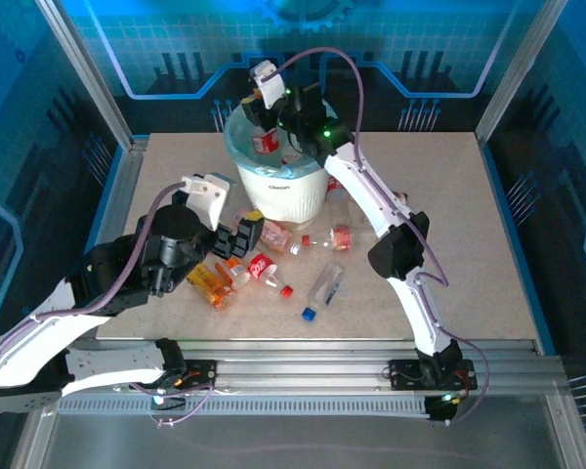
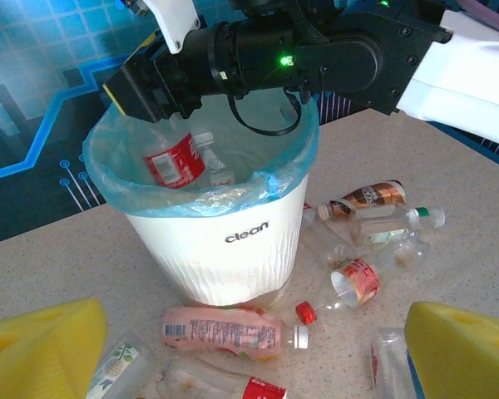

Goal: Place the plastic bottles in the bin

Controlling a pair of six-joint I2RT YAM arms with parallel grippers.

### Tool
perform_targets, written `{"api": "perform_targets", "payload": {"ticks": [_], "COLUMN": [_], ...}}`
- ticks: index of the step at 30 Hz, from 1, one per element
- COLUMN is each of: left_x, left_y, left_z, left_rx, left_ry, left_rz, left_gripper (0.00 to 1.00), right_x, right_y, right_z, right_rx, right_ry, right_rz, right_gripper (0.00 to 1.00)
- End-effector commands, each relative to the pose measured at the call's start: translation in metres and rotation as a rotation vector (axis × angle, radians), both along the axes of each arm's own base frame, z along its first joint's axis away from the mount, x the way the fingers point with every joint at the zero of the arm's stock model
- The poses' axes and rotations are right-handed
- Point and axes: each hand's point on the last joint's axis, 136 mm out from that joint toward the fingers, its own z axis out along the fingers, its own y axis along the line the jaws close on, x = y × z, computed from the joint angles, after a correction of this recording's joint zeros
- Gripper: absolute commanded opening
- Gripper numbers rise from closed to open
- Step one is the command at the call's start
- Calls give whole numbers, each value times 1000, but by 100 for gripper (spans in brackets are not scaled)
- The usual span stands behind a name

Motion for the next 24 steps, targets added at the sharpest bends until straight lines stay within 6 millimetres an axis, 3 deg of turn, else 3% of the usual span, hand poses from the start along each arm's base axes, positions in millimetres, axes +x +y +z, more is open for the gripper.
{"api": "perform_targets", "payload": {"ticks": [1, 9, 13, 15, 17, 24], "left_x": [2, -5, -9, -11, -12, -5], "left_y": [3, 3, 3, 1, -7, -56], "left_z": [10, 17, 7, 0, -7, -33], "left_rx": [-18, -83, -87, -78, -73, -41], "left_ry": [-36, -29, 11, 45, 81, 197], "left_rz": [10, -19, -33, -41, -64, -166], "left_gripper": [94, 94, 94, 94, 94, 92], "right_x": [-22, -91, -133, -150, -162, -219], "right_y": [-1, -42, -65, -79, -92, -151], "right_z": [40, 149, 178, 179, 165, 76], "right_rx": [17, 98, 116, 108, 83, 83], "right_ry": [-48, -148, -123, -70, 18, 281], "right_rz": [12, 3, 10, -4, -31, -145], "right_gripper": [47, 51, 51, 52, 53, 54]}}
